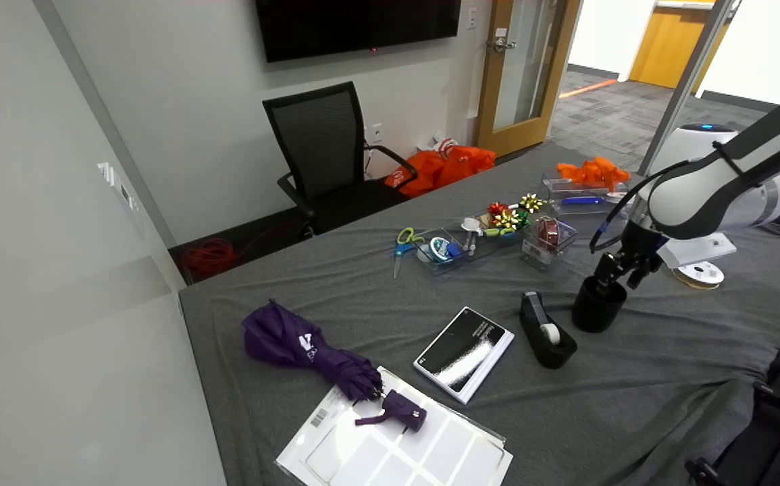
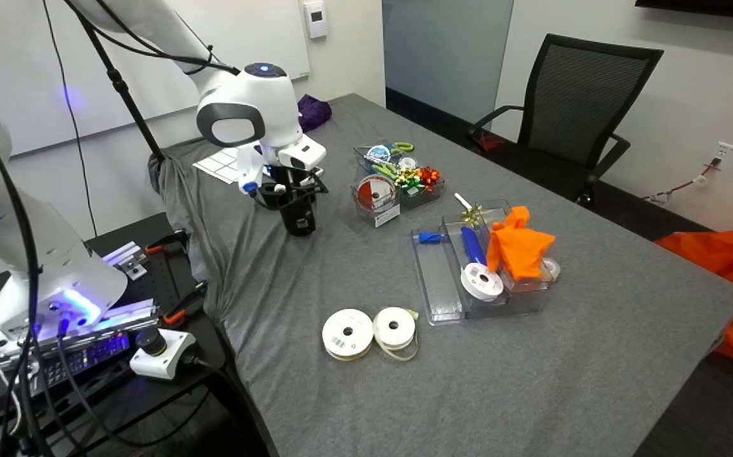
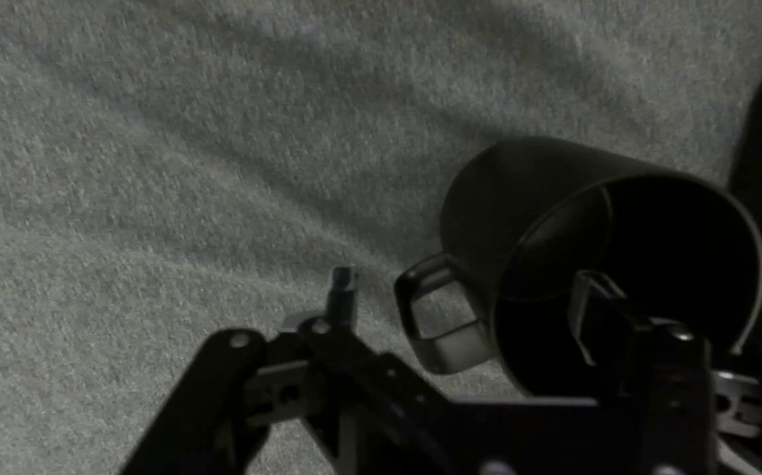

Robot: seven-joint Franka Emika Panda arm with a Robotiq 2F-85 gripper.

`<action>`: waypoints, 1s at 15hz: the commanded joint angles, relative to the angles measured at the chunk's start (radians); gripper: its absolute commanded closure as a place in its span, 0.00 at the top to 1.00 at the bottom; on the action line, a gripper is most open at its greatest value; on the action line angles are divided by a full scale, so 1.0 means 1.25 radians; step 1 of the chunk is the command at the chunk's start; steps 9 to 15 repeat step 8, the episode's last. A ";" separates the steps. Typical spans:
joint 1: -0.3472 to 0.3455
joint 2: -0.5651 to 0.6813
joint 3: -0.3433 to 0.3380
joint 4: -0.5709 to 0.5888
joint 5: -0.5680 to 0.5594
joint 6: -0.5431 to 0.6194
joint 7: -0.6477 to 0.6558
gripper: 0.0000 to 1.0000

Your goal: Move the black cup to the right

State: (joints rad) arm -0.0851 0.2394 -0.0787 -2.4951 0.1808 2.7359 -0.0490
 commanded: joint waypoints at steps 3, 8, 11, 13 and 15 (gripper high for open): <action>0.012 -0.092 0.003 -0.033 -0.061 -0.091 0.043 1.00; 0.010 -0.194 0.009 -0.057 -0.048 -0.178 0.013 1.00; 0.010 -0.194 0.009 -0.057 -0.048 -0.178 0.013 1.00; 0.010 -0.194 0.009 -0.057 -0.048 -0.178 0.013 1.00; 0.010 -0.194 0.009 -0.057 -0.048 -0.178 0.013 1.00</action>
